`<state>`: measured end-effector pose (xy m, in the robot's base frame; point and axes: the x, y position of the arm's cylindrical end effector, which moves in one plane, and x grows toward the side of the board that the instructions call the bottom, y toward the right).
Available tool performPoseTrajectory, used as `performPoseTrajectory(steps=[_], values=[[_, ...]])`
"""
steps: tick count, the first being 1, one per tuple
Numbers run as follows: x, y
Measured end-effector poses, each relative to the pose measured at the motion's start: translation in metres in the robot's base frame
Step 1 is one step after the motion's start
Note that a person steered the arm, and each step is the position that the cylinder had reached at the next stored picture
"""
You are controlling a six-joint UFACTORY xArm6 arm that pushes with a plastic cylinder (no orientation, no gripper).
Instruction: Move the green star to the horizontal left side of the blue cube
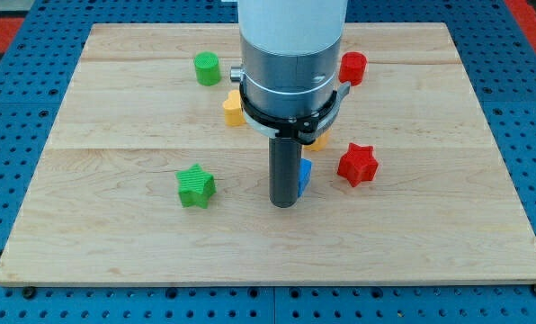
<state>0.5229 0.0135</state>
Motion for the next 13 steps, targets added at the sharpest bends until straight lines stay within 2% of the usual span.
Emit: performPoseTrajectory(steps=[1, 3, 5, 8, 10, 13], values=[[0.003, -0.004], [0.044, -0.063], [0.029, -0.163], [0.014, -0.166], [0.001, -0.121], [-0.018, -0.114]])
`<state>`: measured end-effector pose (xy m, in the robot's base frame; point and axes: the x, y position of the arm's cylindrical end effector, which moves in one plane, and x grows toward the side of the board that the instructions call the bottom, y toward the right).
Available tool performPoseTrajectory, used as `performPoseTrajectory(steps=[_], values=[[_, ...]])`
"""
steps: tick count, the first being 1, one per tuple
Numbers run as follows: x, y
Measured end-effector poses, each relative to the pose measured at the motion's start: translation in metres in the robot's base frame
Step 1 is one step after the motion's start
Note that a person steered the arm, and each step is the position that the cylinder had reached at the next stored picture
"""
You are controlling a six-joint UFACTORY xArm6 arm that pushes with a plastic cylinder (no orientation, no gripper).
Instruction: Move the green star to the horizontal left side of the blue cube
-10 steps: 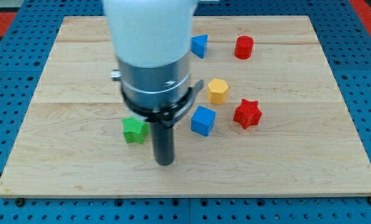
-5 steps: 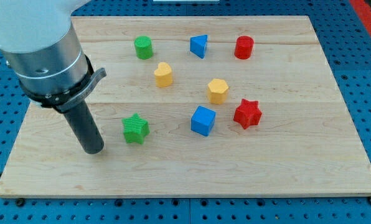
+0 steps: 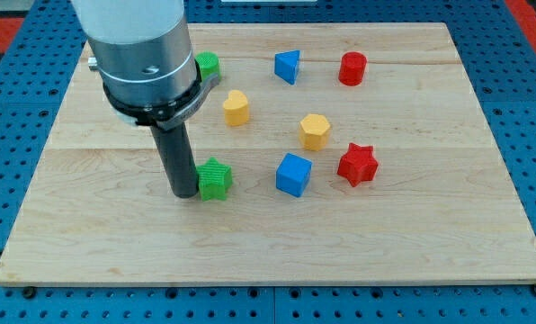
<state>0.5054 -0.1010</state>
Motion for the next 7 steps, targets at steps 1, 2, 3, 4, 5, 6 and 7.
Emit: performPoseTrajectory(steps=[1, 2, 3, 4, 5, 6, 7], values=[[-0.006, 0.000], [-0.010, 0.000], [-0.012, 0.000], [-0.020, 0.000], [-0.033, 0.005], [-0.043, 0.020], [-0.058, 0.021]])
